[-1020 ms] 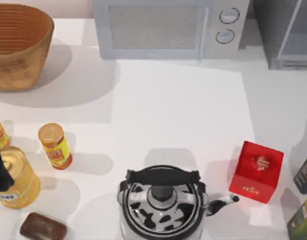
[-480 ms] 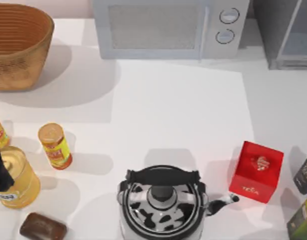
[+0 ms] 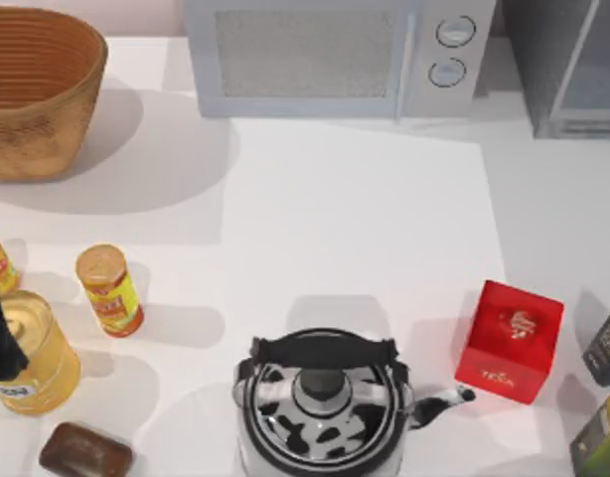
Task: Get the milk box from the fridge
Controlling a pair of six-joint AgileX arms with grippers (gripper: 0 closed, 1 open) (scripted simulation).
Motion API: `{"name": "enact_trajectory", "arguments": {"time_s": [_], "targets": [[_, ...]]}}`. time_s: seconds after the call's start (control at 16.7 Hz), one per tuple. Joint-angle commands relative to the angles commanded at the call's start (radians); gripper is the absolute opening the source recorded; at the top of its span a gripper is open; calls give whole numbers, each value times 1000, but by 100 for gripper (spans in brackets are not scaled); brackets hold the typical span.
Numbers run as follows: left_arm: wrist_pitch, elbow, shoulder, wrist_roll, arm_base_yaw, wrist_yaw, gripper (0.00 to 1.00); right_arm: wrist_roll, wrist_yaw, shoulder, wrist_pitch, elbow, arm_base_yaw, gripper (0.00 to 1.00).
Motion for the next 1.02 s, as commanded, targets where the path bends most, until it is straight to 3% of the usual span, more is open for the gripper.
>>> {"name": "enact_trajectory", "arguments": {"time_s": [0.36, 1.02], "targets": [[0, 0, 0, 0, 0, 0, 100, -3, 20, 38, -35, 62, 21, 100], [0, 0, 0, 0, 0, 0, 100, -11, 190, 292, -358, 649, 176, 100]]}}
